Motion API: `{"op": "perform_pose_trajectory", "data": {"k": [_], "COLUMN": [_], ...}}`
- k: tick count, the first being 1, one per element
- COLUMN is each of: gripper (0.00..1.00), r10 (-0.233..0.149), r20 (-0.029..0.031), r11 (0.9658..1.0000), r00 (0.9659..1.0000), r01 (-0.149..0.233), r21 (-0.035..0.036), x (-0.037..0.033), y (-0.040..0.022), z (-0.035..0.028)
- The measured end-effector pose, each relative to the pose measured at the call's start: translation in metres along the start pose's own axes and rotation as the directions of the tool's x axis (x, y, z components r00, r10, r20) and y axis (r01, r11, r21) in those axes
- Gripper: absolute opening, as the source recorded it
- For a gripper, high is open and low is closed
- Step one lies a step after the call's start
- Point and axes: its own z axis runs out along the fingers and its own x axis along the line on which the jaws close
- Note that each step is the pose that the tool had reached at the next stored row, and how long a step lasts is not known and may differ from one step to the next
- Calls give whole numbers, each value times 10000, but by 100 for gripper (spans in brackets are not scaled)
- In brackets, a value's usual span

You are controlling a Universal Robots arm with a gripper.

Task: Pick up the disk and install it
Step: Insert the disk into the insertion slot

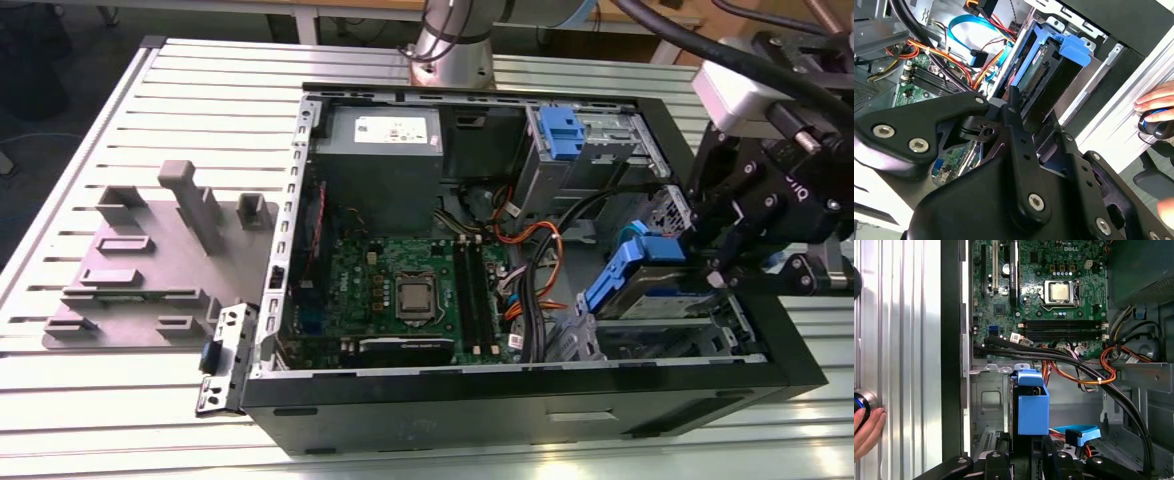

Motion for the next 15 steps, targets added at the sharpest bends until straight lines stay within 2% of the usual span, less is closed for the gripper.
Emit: {"op": "perform_pose_trajectory", "data": {"k": [8,15], "gripper": [35,35], "r10": [0,0], "r20": [0,-2], "r11": [10000,10000], "r00": [10000,10000], "r01": [0,0], "r21": [0,0], "x": [4,4], "y": [-3,-3], "z": [107,120]}}
